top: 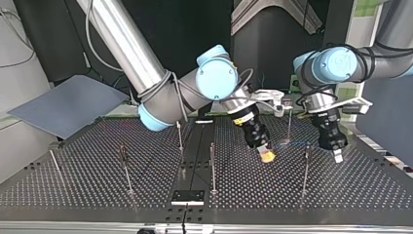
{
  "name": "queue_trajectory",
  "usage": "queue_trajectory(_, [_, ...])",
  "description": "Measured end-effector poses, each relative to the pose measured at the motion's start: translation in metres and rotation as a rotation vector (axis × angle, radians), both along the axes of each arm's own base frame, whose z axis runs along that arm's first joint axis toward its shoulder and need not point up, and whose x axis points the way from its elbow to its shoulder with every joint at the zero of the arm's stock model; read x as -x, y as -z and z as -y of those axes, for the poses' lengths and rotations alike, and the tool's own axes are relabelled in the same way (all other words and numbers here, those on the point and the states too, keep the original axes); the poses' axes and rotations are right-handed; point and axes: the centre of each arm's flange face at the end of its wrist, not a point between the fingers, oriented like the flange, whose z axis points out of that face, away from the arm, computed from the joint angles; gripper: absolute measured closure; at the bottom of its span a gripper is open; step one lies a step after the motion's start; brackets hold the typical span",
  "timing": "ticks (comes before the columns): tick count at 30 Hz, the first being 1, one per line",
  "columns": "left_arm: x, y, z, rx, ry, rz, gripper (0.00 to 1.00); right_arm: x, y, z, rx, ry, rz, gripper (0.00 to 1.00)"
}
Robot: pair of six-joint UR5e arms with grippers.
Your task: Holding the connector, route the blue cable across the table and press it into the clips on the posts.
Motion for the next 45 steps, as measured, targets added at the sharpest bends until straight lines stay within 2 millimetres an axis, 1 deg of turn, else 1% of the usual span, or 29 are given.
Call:
queue_trajectory(4, [-0.008,0.006,-0.001,-0.003,0.022,-0.012,0.98,-0.002,0.010,0.005,-0.005,0.006,-0.010,1.00])
queue_trajectory(6, [-0.011,0.010,-0.002,-0.002,0.025,-0.015,0.98,-0.002,0.012,0.006,-0.005,0.007,-0.012,1.00])
queue_trajectory(14, [-0.034,0.027,-0.007,-0.001,0.038,-0.033,0.98,0.000,0.012,0.012,0.000,0.015,-0.009,1.00])
queue_trajectory(19, [-0.042,0.028,-0.013,0.005,0.042,-0.026,0.98,0.003,0.011,0.018,0.000,0.029,-0.005,1.00])
queue_trajectory(25, [-0.043,0.028,-0.018,0.011,0.034,-0.028,0.98,0.006,0.011,0.025,0.001,0.040,-0.003,1.00])
queue_trajectory(34, [-0.037,0.035,-0.022,0.052,-0.008,-0.074,0.98,0.012,0.011,0.036,0.001,0.061,-0.003,1.00])
queue_trajectory(35, [-0.036,0.036,-0.022,0.061,-0.011,-0.079,0.85,0.013,0.011,0.036,0.002,0.062,-0.004,1.00])
queue_trajectory(36, [-0.035,0.036,-0.023,0.070,-0.014,-0.084,0.85,0.013,0.011,0.037,0.002,0.063,-0.004,1.00])
queue_trajectory(37, [-0.033,0.036,-0.023,0.082,-0.020,-0.087,0.73,0.014,0.011,0.038,0.003,0.064,-0.005,1.00])
queue_trajectory(38, [-0.032,0.035,-0.023,0.092,-0.023,-0.089,0.57,0.014,0.011,0.038,0.004,0.065,-0.006,1.00])
queue_trajectory(39, [-0.030,0.034,-0.023,0.101,-0.027,-0.090,0.57,0.014,0.011,0.038,0.006,0.066,-0.007,1.00])
queue_trajectory(40, [-0.028,0.032,-0.022,0.112,-0.029,-0.090,0.53,0.014,0.011,0.039,0.007,0.067,-0.008,1.00])
queue_trajectory(41, [-0.026,0.029,-0.022,0.119,-0.028,-0.089,0.44,0.015,0.011,0.039,0.008,0.067,-0.009,1.00])
queue_trajectory(42, [-0.025,0.027,-0.021,0.126,-0.024,-0.088,0.44,0.015,0.011,0.040,0.009,0.068,-0.010,1.00])
queue_trajectory(43, [-0.022,0.024,-0.020,0.135,-0.017,-0.087,0.39,0.015,0.011,0.040,0.010,0.069,-0.011,1.00])
queue_trajectory(44, [-0.020,0.021,-0.019,0.141,-0.011,-0.086,0.32,0.015,0.011,0.040,0.012,0.070,-0.012,1.00])
queue_trajectory(45, [-0.018,0.019,-0.018,0.147,-0.005,-0.085,0.32,0.015,0.011,0.041,0.013,0.073,-0.014,1.00])
